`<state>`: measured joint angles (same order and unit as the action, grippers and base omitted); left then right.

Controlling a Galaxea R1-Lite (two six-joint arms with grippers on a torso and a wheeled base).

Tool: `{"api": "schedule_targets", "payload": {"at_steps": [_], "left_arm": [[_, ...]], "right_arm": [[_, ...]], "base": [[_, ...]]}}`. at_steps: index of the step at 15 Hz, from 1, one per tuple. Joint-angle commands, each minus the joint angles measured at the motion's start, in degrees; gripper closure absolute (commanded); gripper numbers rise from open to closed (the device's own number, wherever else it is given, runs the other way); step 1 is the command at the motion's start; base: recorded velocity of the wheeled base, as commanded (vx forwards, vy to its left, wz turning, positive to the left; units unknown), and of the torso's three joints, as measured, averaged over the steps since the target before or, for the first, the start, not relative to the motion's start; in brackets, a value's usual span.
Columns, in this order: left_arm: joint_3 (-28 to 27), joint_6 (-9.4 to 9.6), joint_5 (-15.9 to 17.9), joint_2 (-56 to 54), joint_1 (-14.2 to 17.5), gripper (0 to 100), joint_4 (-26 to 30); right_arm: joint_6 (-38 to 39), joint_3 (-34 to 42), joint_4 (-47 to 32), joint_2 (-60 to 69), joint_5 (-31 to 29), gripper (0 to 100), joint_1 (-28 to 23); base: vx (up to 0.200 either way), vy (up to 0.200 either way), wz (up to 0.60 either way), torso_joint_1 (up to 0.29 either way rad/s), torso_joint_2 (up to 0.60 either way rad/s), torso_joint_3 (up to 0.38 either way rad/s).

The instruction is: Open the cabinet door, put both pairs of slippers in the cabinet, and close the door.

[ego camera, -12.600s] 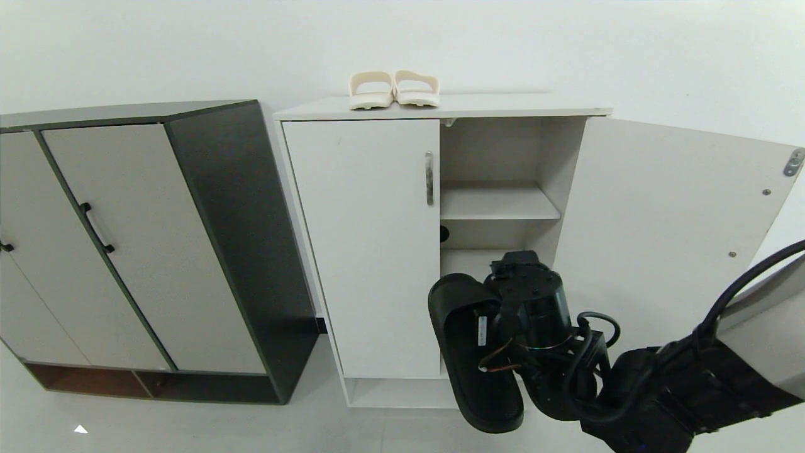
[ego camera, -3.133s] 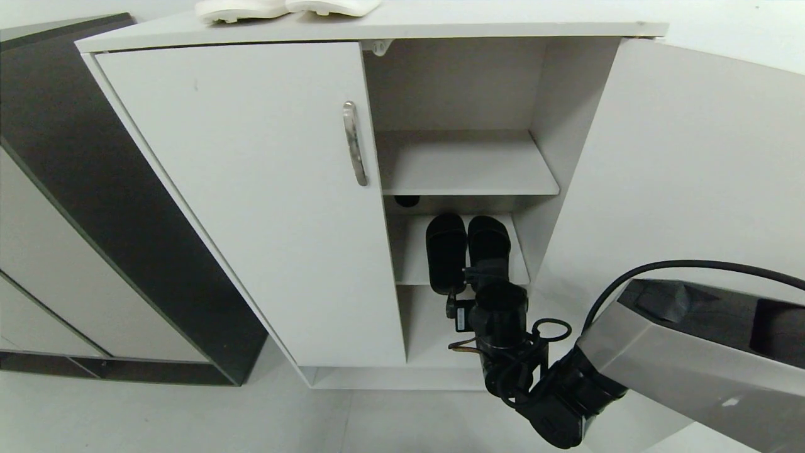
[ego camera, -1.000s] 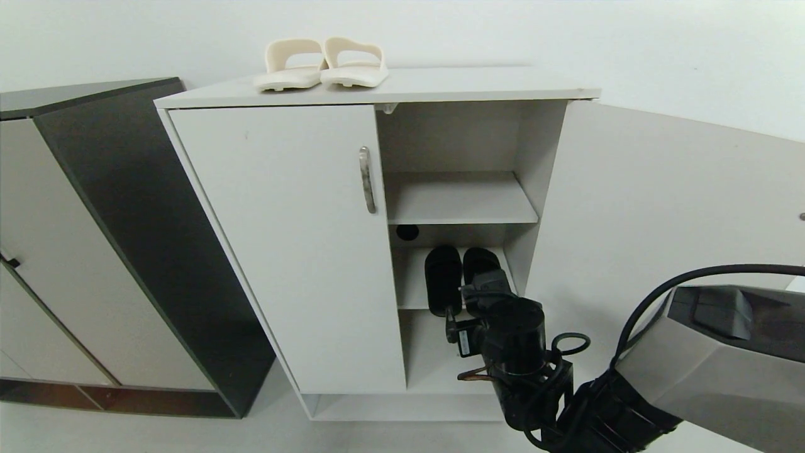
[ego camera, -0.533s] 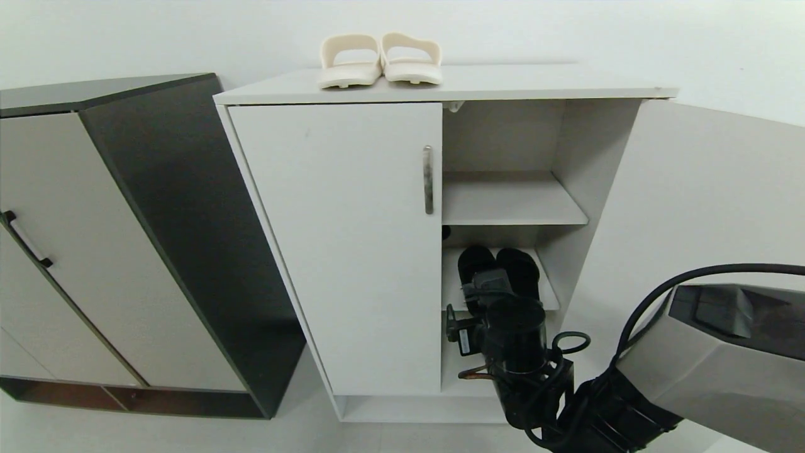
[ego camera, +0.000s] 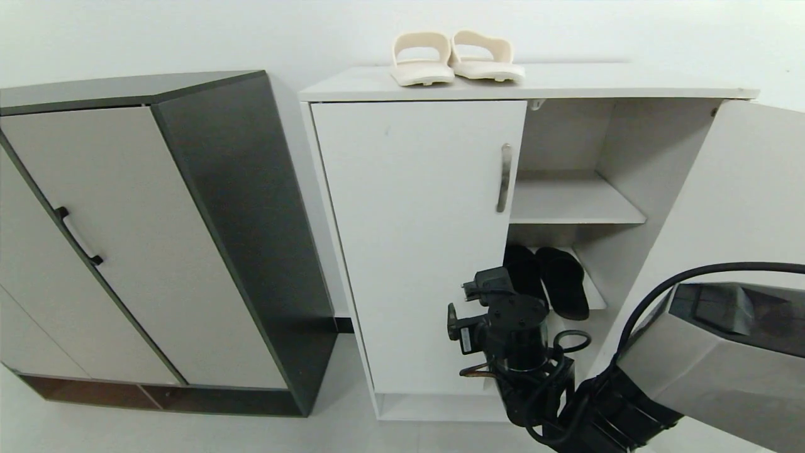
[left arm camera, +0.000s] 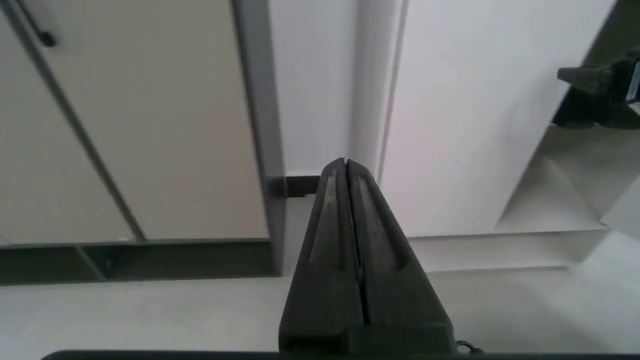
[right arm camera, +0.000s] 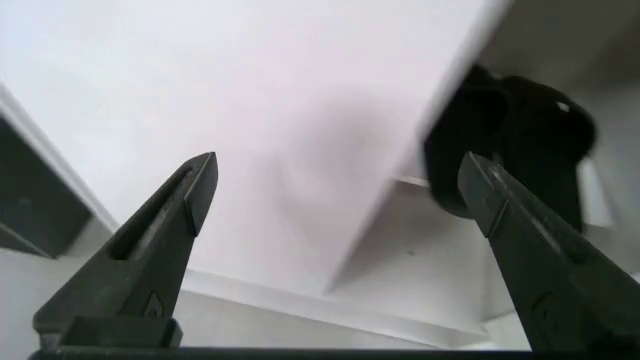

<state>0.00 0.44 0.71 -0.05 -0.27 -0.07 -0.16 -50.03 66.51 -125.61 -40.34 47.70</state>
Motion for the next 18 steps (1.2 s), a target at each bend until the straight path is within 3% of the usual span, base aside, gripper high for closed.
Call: {"api": "schedule_targets", "payload": {"at_steps": [1, 18], "left_arm": [[0.0, 0.0, -0.18, 0.05, 0.0, 100, -0.01], [0.0, 0.0, -0.18, 0.05, 0.0, 100, -0.01]], "right_arm": [[-0.02, -0.42, 0.02, -0.25, 0.0, 0, -0.42], [-0.02, -0.16, 1.69, -1.74, 2.46, 0, -1.56]], "base": [[0.0, 0.0, 0.0, 0.0, 0.0, 0.0], [0.0, 0.0, 0.0, 0.0, 0.0, 0.0]]}}
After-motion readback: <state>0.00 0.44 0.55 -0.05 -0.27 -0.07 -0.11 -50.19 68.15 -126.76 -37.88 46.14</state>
